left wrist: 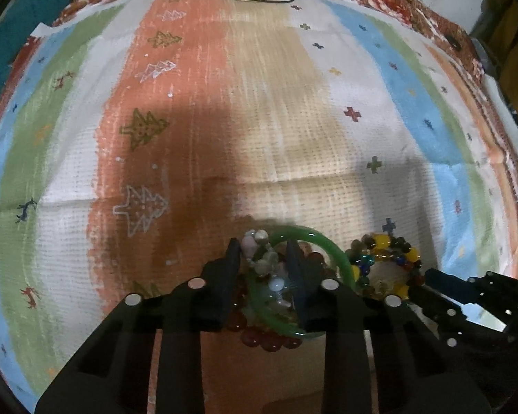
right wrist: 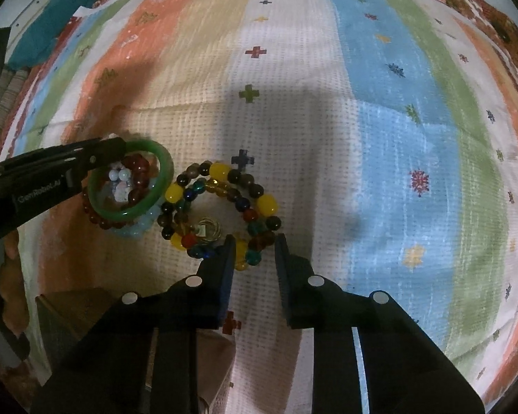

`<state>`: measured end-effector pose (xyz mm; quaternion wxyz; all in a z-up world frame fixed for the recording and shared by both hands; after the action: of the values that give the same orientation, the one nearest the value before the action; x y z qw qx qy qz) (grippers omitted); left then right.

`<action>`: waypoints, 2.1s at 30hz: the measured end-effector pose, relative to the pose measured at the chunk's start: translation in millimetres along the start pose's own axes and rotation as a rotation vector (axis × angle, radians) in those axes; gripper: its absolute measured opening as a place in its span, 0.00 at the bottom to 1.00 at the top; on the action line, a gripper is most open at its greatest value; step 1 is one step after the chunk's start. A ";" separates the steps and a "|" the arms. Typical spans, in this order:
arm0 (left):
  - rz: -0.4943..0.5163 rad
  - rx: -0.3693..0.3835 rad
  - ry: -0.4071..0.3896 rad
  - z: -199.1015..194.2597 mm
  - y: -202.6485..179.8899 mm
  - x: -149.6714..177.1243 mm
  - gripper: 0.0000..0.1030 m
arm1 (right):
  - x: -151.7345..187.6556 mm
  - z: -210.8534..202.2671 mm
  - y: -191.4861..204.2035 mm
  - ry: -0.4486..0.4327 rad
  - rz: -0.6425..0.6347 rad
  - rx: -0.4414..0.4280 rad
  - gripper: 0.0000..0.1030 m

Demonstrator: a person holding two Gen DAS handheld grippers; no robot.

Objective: Organize jewelry
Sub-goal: 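Grasp the white bead strand with the left tool while the right grasps the multicolour bracelet, then lift both held bracelets and carry them over the silver tin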

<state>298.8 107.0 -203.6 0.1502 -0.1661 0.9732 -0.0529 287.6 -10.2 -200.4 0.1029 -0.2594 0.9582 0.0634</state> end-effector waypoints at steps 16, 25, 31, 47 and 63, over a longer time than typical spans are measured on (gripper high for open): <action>0.044 -0.043 -0.068 -21.5 -8.8 -4.4 0.10 | 0.2 -7.2 1.6 -0.017 -0.030 0.010 0.10; 0.044 -0.046 -0.110 -46.5 -17.1 -2.7 0.09 | 2.0 -29.6 6.9 -0.069 -0.052 0.007 0.09; 0.047 -0.055 -0.143 -65.7 -21.5 1.4 0.09 | 4.6 -52.0 11.6 -0.125 -0.067 0.011 0.09; 0.036 -0.053 -0.210 -113.7 -23.0 25.7 0.09 | 9.1 -95.3 27.3 -0.277 -0.060 -0.007 0.09; 0.009 -0.020 -0.273 -152.2 -22.1 46.1 0.09 | 18.6 -127.4 33.5 -0.372 -0.067 -0.030 0.09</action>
<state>217.0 78.6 -68.4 0.2796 -0.1690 0.9449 -0.0193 233.9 -12.8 -78.7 0.2766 -0.2764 0.9124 0.1211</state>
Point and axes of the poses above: each gripper's, at about its wrist camera, not at the fingertips, and z roughly the way its jaws point, y to its left, x to its underside, the point moved 5 cm from there along z, roughly the way its jaws point, and after that the axes turned 2 degrees about y, right-handed, at the moved point
